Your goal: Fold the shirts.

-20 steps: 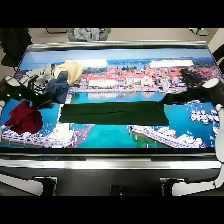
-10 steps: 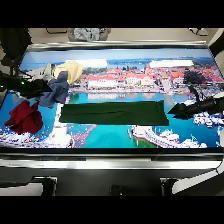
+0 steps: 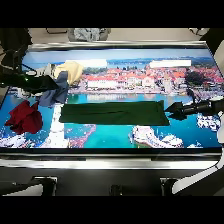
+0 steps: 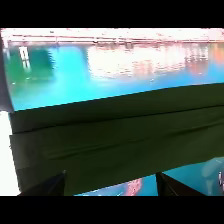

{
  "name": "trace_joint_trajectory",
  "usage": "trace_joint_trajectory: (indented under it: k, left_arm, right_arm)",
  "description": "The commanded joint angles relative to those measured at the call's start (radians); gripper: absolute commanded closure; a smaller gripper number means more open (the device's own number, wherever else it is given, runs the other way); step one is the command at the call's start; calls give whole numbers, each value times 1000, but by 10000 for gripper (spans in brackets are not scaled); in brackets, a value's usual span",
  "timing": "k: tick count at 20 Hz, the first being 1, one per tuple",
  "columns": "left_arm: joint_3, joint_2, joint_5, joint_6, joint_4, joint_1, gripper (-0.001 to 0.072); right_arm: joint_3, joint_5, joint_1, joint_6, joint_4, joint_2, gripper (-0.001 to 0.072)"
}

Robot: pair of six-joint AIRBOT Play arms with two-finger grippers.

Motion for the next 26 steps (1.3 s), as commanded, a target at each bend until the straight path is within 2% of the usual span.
trace_joint_trajectory:
  k: [1, 9, 10, 12, 13, 14, 15, 16, 18, 21, 26]
  left_arm:
    - [1, 8, 0, -3, 1, -27, 61]
    - [1, 12, -10, -3, -10, -26, 61]
    - [1, 12, -10, -2, -27, -26, 61]
    - [1, 10, -5, -1, -68, -31, 77]
    - [0, 7, -1, 1, -87, -40, 174]
    - [0, 0, 10, 2, -105, -55, 359]
    - [-10, -7, 34, 5, -122, -82, 591]
    - [-32, -13, 77, 13, -134, -119, 679]
    - [-98, -39, 193, 11, -156, -221, 683]
    - [-195, -128, 336, 8, -272, -402, 683]
    - [-205, -301, 533, 8, -475, -613, 684]
  right_arm:
    - [-1, -3, 4, -10, 61, -6, -8]
    - [-1, -47, 154, -35, 38, -36, -1]
    - [0, -69, 167, -34, 40, -35, 85]
    - [8, -68, 182, -13, 46, -23, 634]
    - [15, -67, 182, -10, 46, -4, 671]
    - [26, -68, 182, -10, 45, 26, 672]
    - [34, -68, 182, -10, 45, 63, 673]
    - [37, -67, 182, -9, 43, 106, 673]
    - [37, -54, 187, 14, 18, 209, 674]
    - [37, 6, 206, 65, -71, 352, 674]
    - [37, 125, 206, 145, -134, 586, 674]
